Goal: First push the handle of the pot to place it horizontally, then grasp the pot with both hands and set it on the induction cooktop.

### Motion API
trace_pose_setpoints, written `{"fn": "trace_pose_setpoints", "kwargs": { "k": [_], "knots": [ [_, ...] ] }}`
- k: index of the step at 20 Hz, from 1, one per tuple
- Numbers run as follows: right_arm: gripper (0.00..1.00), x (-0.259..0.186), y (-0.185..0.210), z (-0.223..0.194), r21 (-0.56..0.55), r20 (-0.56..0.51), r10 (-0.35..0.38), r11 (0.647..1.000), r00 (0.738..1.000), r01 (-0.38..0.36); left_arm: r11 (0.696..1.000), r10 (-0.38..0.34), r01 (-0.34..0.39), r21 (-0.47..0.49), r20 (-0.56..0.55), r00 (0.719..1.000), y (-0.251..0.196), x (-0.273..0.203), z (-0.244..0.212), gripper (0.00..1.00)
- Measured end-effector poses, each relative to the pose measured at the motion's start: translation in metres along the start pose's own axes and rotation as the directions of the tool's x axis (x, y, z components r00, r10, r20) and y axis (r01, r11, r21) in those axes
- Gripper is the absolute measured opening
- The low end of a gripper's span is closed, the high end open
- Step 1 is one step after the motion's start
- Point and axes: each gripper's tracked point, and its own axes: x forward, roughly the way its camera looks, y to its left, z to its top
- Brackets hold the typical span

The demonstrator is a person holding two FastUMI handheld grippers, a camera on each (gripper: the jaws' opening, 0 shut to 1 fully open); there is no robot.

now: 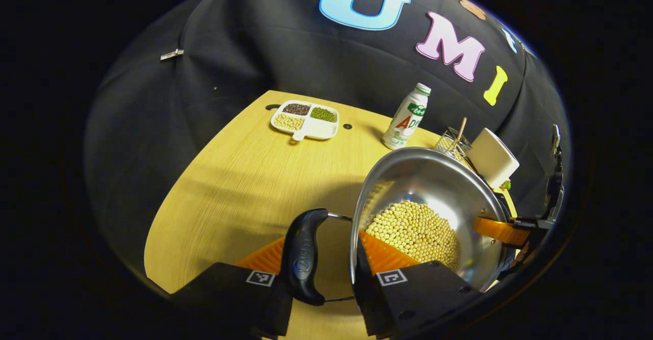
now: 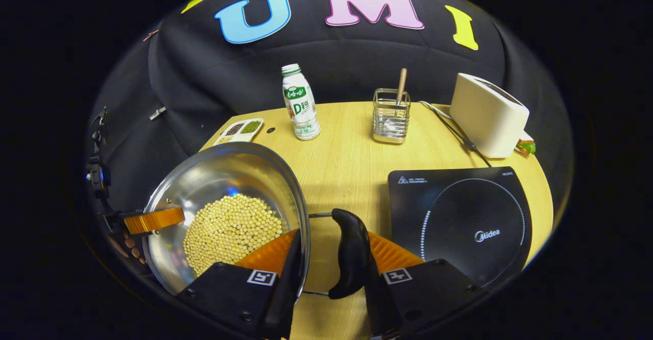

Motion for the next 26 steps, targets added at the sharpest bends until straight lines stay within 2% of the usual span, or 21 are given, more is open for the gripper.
{"fn": "trace_pose_setpoints", "kwargs": {
  "k": [6, 7, 8, 12, 22, 23, 24, 26],
  "knots": [
    [0.6, -0.048, -0.032, 0.022, 0.003, 0.026, 0.003, 1.0, 1.0, -0.003, 1.0, -0.006, 0.006, 0.001, 0.024, 1.0, -0.046, -0.034, 0.009, 0.57],
    [0.56, -0.056, -0.039, 0.026, 0.009, 0.028, 0.003, 1.0, 1.0, -0.003, 1.0, -0.008, 0.008, 0.003, 0.027, 1.0, -0.054, -0.038, 0.011, 0.57],
    [0.6, -0.063, -0.045, 0.03, 0.01, 0.033, 0.002, 1.0, 0.999, -0.002, 1.0, -0.009, 0.009, 0.005, 0.029, 1.0, -0.063, -0.042, 0.013, 0.57],
    [0.6, -0.084, -0.076, 0.047, 0.01, 0.056, 0.002, 1.0, 0.998, -0.003, 1.0, -0.019, 0.019, 0.013, 0.039, 0.999, -0.1, -0.052, 0.02, 0.56],
    [0.6, -0.11, -0.168, 0.063, 0.039, 0.082, -0.028, 0.999, 0.996, 0.025, 0.998, -0.058, 0.056, 0.034, 0.033, 0.998, -0.194, -0.039, 0.018, 0.57],
    [0.56, -0.111, -0.178, 0.063, 0.045, 0.082, -0.034, 0.999, 0.996, 0.03, 0.997, -0.062, 0.061, 0.04, 0.031, 0.998, -0.203, -0.036, 0.017, 0.57],
    [0.6, -0.112, -0.187, 0.063, 0.05, 0.081, -0.039, 0.998, 0.996, 0.035, 0.997, -0.066, 0.065, 0.044, 0.028, 0.997, -0.212, -0.034, 0.016, 0.57],
    [0.6, -0.115, -0.207, 0.062, 0.061, 0.078, -0.047, 0.997, 0.996, 0.042, 0.996, -0.072, 0.071, 0.05, 0.021, 0.997, -0.23, -0.028, 0.013, 0.57]
  ]
}}
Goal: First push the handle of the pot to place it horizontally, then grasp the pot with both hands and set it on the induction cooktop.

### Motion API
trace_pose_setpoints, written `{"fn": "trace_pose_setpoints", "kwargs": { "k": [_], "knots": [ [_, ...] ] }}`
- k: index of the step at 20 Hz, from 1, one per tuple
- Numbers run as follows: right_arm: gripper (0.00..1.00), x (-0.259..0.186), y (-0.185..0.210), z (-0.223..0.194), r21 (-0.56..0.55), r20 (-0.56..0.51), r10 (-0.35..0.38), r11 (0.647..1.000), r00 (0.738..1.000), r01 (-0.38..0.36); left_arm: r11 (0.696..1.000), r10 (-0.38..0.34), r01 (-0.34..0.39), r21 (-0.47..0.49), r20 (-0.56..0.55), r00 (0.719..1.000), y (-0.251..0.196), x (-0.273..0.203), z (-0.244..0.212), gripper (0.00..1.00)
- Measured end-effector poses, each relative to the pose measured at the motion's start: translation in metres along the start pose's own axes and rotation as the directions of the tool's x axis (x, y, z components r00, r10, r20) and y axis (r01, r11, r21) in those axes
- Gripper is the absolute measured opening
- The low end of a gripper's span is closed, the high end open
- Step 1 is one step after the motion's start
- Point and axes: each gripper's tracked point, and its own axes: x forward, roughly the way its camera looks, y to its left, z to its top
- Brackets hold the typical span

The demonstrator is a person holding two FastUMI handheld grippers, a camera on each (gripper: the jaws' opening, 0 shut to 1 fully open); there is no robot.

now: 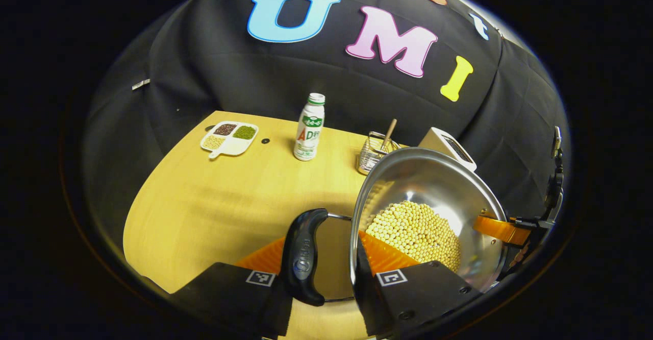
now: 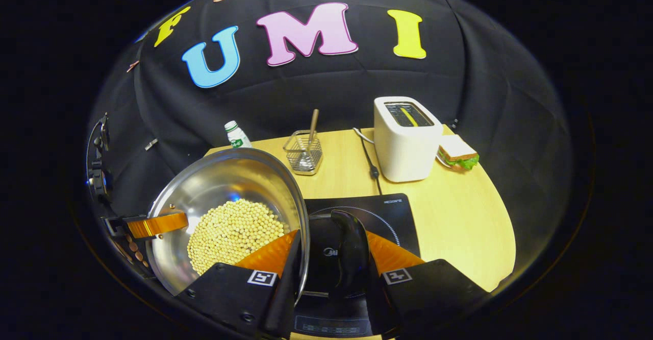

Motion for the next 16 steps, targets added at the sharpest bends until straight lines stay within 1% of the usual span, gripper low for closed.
{"fn": "trace_pose_setpoints", "kwargs": {
  "k": [3, 4, 5, 7, 8, 9, 10, 15, 16],
  "knots": [
    [0.6, -0.002, -0.027, 0.001, 0.008, 0.001, -0.012, 1.0, 1.0, 0.012, 1.0, -0.012, 0.012, 0.007, -0.006, 1.0, -0.025, 0.01, -0.004, 0.57],
    [0.55, -0.001, -0.036, 0.001, 0.012, -0.001, -0.015, 1.0, 1.0, 0.015, 1.0, -0.014, 0.015, 0.008, -0.011, 1.0, -0.033, 0.014, -0.006, 0.57],
    [0.6, 0.001, -0.045, 0.0, 0.017, -0.004, -0.017, 1.0, 1.0, 0.017, 1.0, -0.016, 0.016, 0.009, -0.014, 1.0, -0.04, 0.017, -0.008, 0.57],
    [0.6, 0.003, -0.061, -0.003, 0.023, -0.013, -0.02, 1.0, 1.0, 0.02, 1.0, -0.017, 0.017, 0.015, -0.018, 1.0, -0.053, 0.023, -0.012, 0.57],
    [0.55, 0.004, -0.069, -0.003, 0.026, -0.015, -0.021, 0.999, 1.0, 0.021, 1.0, -0.017, 0.017, 0.015, -0.021, 1.0, -0.059, 0.026, -0.014, 0.57],
    [0.55, 0.004, -0.075, -0.005, 0.026, -0.018, -0.021, 0.999, 1.0, 0.022, 1.0, -0.017, 0.017, 0.012, -0.025, 1.0, -0.065, 0.028, -0.017, 0.57],
    [0.6, 0.006, -0.082, -0.006, 0.028, -0.022, -0.022, 0.999, 1.0, 0.023, 1.0, -0.016, 0.017, 0.011, -0.03, 0.999, -0.07, 0.031, -0.019, 0.57],
    [0.6, 0.016, -0.111, -0.012, 0.041, -0.047, -0.027, 0.999, 0.999, 0.029, 1.0, -0.013, 0.014, 0.01, -0.038, 0.999, -0.093, 0.048, -0.03, 0.57],
    [0.55, 0.019, -0.114, -0.012, 0.042, -0.052, -0.023, 0.999, 0.998, 0.025, 1.0, -0.014, 0.014, 0.009, -0.034, 0.999, -0.094, 0.05, -0.031, 0.57]
  ]
}}
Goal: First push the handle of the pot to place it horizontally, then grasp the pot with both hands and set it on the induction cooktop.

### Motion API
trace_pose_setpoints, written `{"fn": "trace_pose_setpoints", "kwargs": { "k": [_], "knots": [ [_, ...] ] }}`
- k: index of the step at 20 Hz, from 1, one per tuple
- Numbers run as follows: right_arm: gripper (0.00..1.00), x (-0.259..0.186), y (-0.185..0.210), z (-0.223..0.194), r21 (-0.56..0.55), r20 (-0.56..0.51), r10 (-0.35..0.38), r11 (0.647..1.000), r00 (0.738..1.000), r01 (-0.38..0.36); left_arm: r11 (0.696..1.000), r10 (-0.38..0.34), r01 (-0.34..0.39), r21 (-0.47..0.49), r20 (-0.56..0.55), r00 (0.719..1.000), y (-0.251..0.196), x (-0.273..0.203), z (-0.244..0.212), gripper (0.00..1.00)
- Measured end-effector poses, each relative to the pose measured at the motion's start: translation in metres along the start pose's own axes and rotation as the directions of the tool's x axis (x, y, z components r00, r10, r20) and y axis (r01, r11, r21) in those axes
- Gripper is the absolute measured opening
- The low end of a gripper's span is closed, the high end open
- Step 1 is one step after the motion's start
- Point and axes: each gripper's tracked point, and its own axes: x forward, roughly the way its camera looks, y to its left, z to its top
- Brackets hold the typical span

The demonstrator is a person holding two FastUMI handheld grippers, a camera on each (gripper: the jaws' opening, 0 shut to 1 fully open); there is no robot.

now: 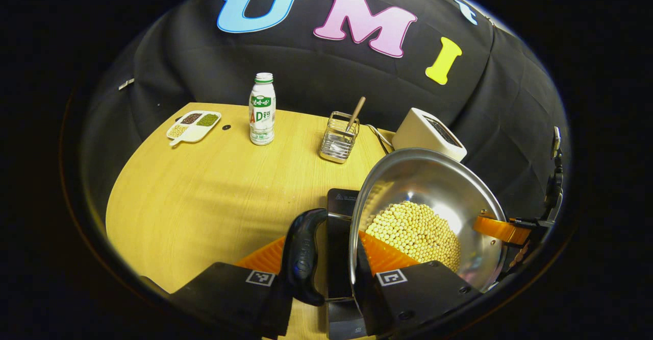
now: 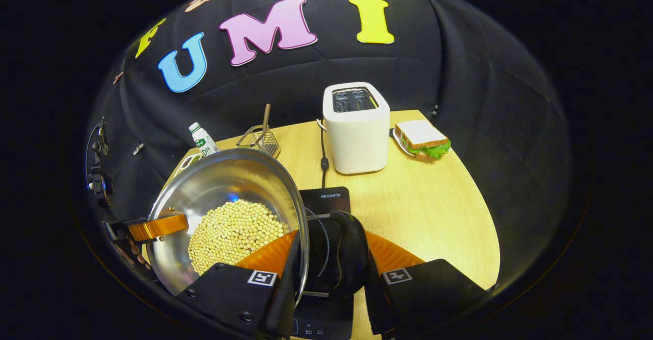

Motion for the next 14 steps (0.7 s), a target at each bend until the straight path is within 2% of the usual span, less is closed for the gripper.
{"fn": "trace_pose_setpoints", "kwargs": {
  "k": [2, 7, 8, 9, 14],
  "knots": [
    [0.6, 0.007, -0.005, 0.002, -0.009, 0.0, 0.002, 1.0, 1.0, -0.002, 1.0, 0.002, -0.002, -0.007, 0.001, 1.0, -0.005, 0.007, -0.002, 0.57],
    [0.6, 0.027, -0.015, 0.0, -0.012, -0.013, 0.007, 1.0, 1.0, -0.007, 1.0, 0.01, -0.01, -0.017, -0.005, 1.0, -0.008, 0.029, -0.006, 0.57],
    [0.55, 0.03, -0.018, -0.002, -0.014, -0.017, 0.007, 1.0, 1.0, -0.007, 1.0, 0.009, -0.01, -0.02, -0.009, 1.0, -0.008, 0.032, -0.008, 0.57],
    [0.6, 0.033, -0.02, -0.003, -0.018, -0.021, 0.006, 1.0, 1.0, -0.006, 1.0, 0.009, -0.009, -0.024, -0.013, 1.0, -0.009, 0.035, -0.011, 0.57],
    [0.6, 0.045, -0.031, -0.012, -0.018, -0.043, -0.004, 1.0, 0.999, 0.004, 1.0, 0.007, -0.008, -0.026, -0.026, 1.0, -0.012, 0.051, -0.02, 0.57]
  ]
}}
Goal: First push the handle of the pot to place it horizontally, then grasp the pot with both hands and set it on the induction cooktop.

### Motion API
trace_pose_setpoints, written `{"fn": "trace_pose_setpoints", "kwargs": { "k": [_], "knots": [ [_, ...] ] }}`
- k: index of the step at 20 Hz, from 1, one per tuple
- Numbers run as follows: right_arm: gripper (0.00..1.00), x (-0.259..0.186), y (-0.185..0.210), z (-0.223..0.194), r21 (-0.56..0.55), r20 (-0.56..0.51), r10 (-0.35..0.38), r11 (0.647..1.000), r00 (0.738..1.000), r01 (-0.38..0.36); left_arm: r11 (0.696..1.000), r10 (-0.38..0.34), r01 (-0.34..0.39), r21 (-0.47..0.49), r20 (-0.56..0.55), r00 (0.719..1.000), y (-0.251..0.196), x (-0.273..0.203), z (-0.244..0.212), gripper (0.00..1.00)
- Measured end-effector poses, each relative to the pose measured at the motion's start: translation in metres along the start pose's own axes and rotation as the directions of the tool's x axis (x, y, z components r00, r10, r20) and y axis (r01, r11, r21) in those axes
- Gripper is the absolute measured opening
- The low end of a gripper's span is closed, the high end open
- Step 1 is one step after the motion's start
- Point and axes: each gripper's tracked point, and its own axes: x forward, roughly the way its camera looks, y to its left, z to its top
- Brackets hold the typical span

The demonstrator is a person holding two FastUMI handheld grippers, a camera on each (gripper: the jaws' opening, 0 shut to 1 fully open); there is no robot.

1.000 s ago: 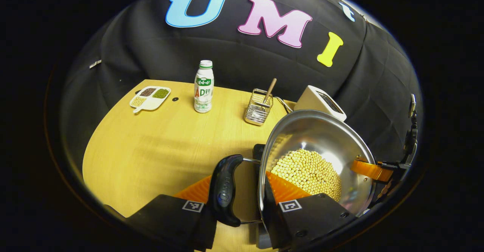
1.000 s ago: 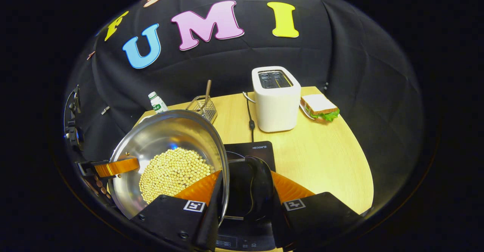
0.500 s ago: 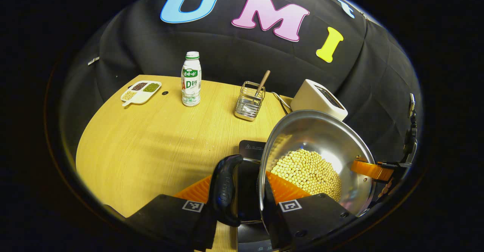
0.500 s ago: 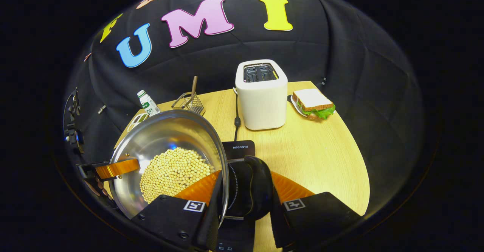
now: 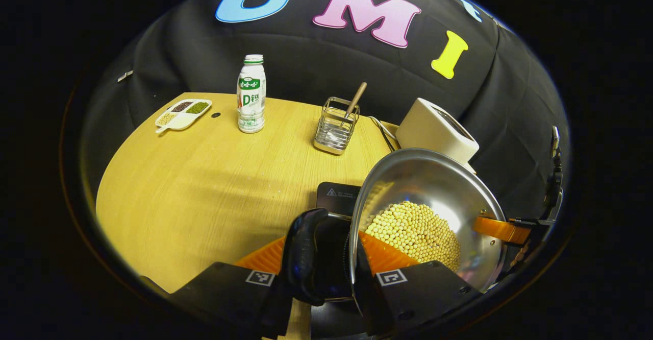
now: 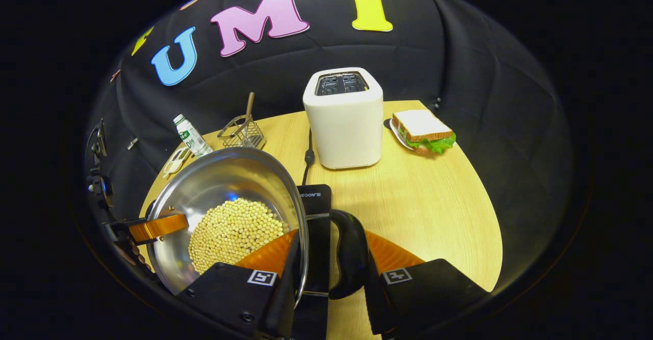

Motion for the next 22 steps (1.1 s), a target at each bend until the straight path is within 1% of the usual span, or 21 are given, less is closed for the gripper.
{"fn": "trace_pose_setpoints", "kwargs": {
  "k": [2, 3, 7, 8, 11, 14, 16, 20, 21, 22],
  "knots": [
    [0.6, 0.005, 0.0, -0.001, 0.004, -0.003, -0.005, 1.0, 1.0, 0.005, 1.0, 0.001, -0.001, -0.002, -0.002, 1.0, 0.001, 0.005, 0.0, 0.57],
    [0.6, 0.008, 0.001, -0.001, 0.004, -0.005, -0.005, 1.0, 1.0, 0.005, 1.0, 0.001, -0.001, -0.002, -0.001, 1.0, 0.003, 0.007, 0.0, 0.55],
    [0.6, 0.016, 0.006, -0.003, 0.0, -0.012, 0.004, 1.0, 1.0, -0.004, 1.0, 0.001, -0.001, -0.001, 0.004, 1.0, 0.008, 0.011, -0.001, 0.59],
    [0.6, 0.014, 0.006, -0.003, 0.0, -0.013, 0.006, 1.0, 1.0, -0.006, 1.0, 0.001, -0.001, -0.006, 0.004, 1.0, 0.009, 0.011, -0.002, 0.58],
    [0.6, 0.014, 0.006, -0.003, 0.006, -0.006, 0.019, 1.0, 1.0, -0.019, 1.0, 0.0, 0.001, -0.018, 0.011, 1.0, 0.009, 0.011, -0.003, 0.58],
    [0.61, 0.013, 0.005, -0.003, -0.002, 0.001, 0.024, 1.0, 1.0, -0.024, 1.0, 0.002, -0.002, -0.009, 0.003, 1.0, 0.01, 0.011, -0.005, 0.61],
    [0.61, 0.013, 0.005, -0.004, 0.006, 0.0, 0.025, 1.0, 1.0, -0.025, 1.0, 0.001, -0.001, -0.012, -0.003, 1.0, 0.009, 0.01, -0.006, 0.6],
    [0.62, 0.013, 0.005, -0.004, 0.01, -0.001, 0.025, 1.0, 1.0, -0.025, 1.0, 0.015, -0.015, -0.019, -0.021, 1.0, 0.01, 0.009, -0.011, 0.61],
    [0.62, 0.012, 0.005, -0.004, 0.01, -0.003, 0.023, 1.0, 1.0, -0.023, 0.999, 0.03, -0.03, -0.016, -0.022, 0.999, 0.011, 0.008, -0.011, 0.64],
    [0.64, 0.009, 0.003, -0.004, 0.007, 0.001, 0.012, 1.0, 1.0, -0.012, 0.999, 0.05, -0.05, -0.005, -0.014, 0.999, 0.013, 0.007, -0.009, 0.64]
  ]
}}
